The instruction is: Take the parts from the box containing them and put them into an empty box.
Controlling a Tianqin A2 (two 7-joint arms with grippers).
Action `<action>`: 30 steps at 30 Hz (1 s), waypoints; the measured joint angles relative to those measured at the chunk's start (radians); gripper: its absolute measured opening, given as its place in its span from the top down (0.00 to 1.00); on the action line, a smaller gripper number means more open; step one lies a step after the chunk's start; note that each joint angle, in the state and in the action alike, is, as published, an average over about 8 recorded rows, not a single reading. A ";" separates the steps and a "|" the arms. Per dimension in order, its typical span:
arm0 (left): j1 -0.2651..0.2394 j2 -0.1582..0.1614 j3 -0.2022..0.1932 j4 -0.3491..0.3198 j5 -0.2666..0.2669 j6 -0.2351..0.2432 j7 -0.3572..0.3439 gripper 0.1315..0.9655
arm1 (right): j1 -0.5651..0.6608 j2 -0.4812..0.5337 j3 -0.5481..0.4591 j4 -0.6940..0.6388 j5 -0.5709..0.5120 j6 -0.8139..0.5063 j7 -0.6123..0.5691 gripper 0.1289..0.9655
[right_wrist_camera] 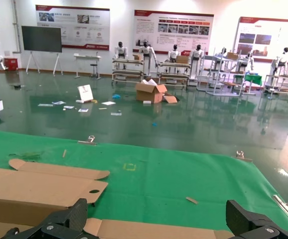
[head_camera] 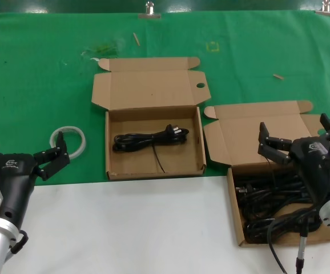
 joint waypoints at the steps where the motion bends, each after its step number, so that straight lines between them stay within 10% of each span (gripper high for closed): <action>1: 0.000 0.000 0.000 0.000 0.000 0.000 0.000 0.00 | 0.000 0.000 0.000 0.000 0.000 0.000 0.000 0.00; 30: 0.000 0.000 0.000 0.000 0.000 0.000 0.000 0.00 | 0.000 0.000 0.000 0.000 0.000 0.000 0.000 0.00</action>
